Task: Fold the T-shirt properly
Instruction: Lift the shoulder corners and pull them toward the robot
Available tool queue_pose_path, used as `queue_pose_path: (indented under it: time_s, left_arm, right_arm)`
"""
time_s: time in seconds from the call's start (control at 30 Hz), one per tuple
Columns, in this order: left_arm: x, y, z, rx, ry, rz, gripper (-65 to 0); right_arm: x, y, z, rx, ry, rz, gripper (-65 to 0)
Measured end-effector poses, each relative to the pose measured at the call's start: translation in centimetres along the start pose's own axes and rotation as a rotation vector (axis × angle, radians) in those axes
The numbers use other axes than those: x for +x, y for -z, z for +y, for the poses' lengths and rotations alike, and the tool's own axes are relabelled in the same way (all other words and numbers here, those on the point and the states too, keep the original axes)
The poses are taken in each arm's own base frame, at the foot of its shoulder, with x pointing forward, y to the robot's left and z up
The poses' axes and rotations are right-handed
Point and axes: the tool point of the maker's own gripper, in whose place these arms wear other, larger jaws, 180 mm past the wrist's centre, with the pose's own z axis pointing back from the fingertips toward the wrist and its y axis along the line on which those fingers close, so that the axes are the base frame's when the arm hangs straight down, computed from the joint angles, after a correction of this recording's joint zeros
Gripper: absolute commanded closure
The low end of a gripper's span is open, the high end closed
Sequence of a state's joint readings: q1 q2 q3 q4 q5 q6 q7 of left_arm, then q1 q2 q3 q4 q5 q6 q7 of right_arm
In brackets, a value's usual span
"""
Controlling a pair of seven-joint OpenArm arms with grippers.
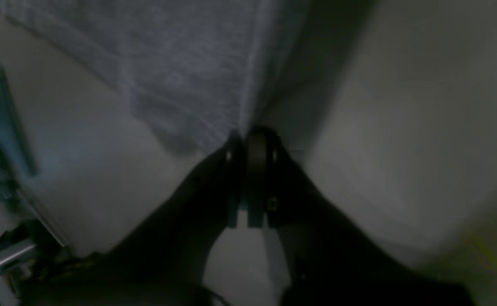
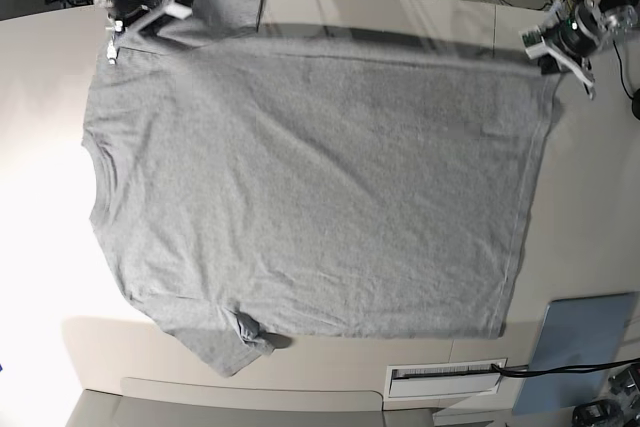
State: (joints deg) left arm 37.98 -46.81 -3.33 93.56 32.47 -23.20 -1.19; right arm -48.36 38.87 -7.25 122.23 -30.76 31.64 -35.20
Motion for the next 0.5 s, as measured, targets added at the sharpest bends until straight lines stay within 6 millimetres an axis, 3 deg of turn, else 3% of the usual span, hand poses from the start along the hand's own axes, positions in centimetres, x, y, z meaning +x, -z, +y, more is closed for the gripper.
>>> queue_pose_path:
  time_s: [0.13,0.27,0.43,0.5]
  left_arm:
    - [-0.1,-2.3,-2.3,-0.066,-0.073,0.032,0.0]
    - [-0.5,-4.8,-4.5,-0.128,-0.062,0.07,0.0]
    - [-1.0,-6.4,-4.0,-0.105,-0.058,0.089,0.0]
    - [-1.0,-6.6,-3.3,-0.081,-0.057,0.09,0.0]
  right_arm:
    - [-1.1,-0.8,0.8,0.013,-0.002,0.035,0.0]
    - [-0.9,-1.3,1.6,0.034,-0.012,0.032,0.0]
    - [-0.2,-2.1,1.9,0.035,-0.018,0.012,0.0]
    - [-0.1,-2.2,1.1,-0.008,-0.001,0.011,0.0]
